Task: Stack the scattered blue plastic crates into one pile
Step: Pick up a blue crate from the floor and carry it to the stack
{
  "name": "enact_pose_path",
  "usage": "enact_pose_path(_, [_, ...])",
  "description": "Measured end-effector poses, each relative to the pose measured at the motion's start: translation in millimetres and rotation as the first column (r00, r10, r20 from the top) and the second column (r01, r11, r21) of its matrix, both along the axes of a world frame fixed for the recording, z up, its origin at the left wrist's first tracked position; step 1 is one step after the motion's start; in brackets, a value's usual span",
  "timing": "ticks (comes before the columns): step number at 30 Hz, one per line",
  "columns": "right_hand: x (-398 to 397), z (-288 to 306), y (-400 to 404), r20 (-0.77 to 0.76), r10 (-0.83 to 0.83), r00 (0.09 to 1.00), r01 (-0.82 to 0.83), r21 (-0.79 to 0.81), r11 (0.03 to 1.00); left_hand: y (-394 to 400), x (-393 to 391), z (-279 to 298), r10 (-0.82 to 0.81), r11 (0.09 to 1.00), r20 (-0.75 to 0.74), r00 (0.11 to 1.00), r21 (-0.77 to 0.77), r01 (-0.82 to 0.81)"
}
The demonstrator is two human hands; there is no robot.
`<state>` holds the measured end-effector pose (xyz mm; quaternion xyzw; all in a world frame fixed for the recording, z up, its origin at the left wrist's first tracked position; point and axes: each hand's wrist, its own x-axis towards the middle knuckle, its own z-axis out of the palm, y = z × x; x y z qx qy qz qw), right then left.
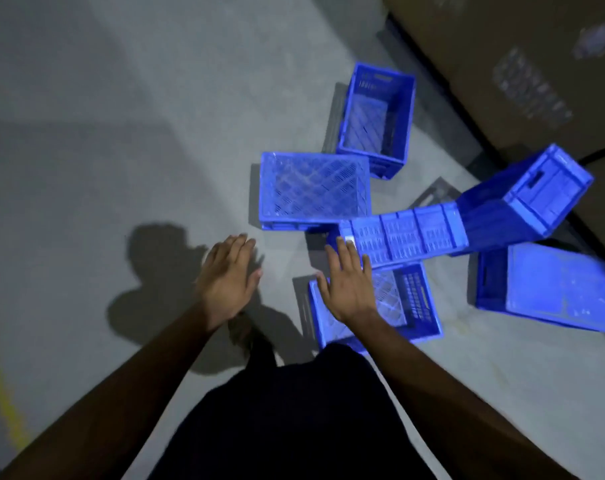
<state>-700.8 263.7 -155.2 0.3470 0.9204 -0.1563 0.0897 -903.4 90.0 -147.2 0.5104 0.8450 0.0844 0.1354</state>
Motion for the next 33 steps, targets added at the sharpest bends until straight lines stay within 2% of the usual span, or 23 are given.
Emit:
enact_pose_path(5, [-108, 9, 14, -0.016, -0.051, 0.999, 0.051, 0.006, 0.999, 28, -121, 20, -0.038, 0.999, -0.016, 0.999, 0.015, 0.038])
enact_pose_path(12, [-216, -4, 90, -0.039, -0.310, 0.950, 0.311, 0.039, 0.950, 153, -241, 12, -0.308, 0.950, -0.039, 0.951, -0.059, 0.305])
enact_pose_path(22, [-343, 1, 199, -0.002, -0.532, 0.846, 0.532, -0.038, 0.846, 311, -381, 16, -0.512, 0.855, 0.022, 0.858, -0.085, 0.512])
enact_pose_path(25, [-383, -12, 230, 0.035, -0.615, 0.788, 0.616, -0.024, 0.787, 367, -427, -1, -0.626, 0.776, 0.032, 0.780, -0.081, 0.626])
enact_pose_path(28, [-430, -19, 262, 0.059, -0.741, 0.668, 0.744, -0.034, 0.668, 435, -478, -16, -0.759, 0.648, 0.021, 0.651, -0.078, 0.758])
enact_pose_path(30, [-460, -19, 280, 0.061, -0.810, 0.583, 0.812, -0.004, 0.583, 481, -509, -8, -0.817, 0.574, -0.003, 0.577, -0.105, 0.812])
enact_pose_path(33, [-504, -7, 317, 0.037, -0.872, 0.488, 0.872, -0.073, 0.485, 557, -549, 8, -0.877, 0.481, -0.035, 0.480, -0.098, 0.871])
